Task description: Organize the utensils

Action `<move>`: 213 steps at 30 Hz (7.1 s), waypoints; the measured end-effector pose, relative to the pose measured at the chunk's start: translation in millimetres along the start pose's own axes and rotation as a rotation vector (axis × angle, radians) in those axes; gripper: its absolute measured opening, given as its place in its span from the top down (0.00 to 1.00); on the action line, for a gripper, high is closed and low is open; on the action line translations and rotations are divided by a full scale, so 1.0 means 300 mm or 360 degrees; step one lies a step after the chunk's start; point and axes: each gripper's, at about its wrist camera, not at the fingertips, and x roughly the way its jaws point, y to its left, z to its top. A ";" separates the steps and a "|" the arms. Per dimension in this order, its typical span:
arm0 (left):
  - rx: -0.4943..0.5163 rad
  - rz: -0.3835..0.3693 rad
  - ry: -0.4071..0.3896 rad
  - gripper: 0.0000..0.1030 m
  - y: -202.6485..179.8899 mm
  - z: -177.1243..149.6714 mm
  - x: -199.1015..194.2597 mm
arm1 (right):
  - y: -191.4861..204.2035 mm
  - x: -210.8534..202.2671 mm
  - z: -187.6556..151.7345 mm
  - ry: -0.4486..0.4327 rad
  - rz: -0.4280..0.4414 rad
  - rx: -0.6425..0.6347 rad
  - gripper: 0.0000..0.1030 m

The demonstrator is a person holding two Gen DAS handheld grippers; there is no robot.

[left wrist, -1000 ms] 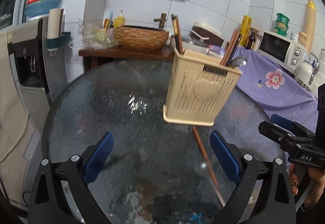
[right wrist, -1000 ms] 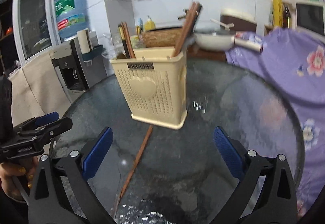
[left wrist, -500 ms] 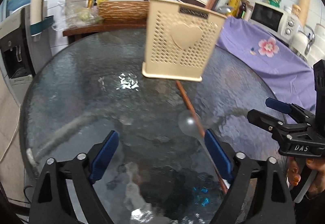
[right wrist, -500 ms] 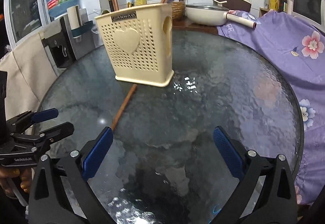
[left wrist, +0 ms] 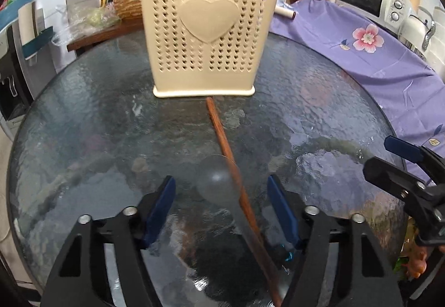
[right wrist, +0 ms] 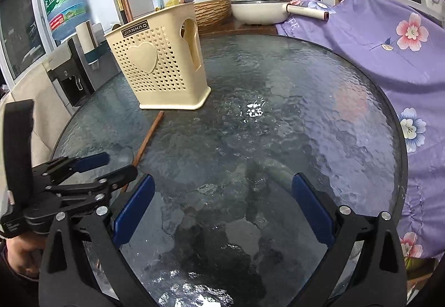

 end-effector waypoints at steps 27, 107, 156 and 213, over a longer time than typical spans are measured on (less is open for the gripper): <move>-0.0086 -0.0104 -0.0033 0.65 0.046 0.017 -0.059 | 0.096 0.062 0.062 0.0084 0.0049 -0.0058 0.06; 0.0007 -0.0041 -0.0674 0.66 0.150 0.360 -0.522 | 0.301 -0.315 0.526 -0.0309 0.0538 -0.0252 0.93; 0.0141 0.0355 -0.0588 0.66 0.088 0.585 -0.128 | 0.278 -0.035 0.719 -0.0536 0.0152 -0.0168 0.93; -0.0106 0.0142 -0.0968 0.06 0.037 -0.447 -0.704 | 0.256 -0.613 -0.425 -0.0813 0.0120 -0.0267 0.06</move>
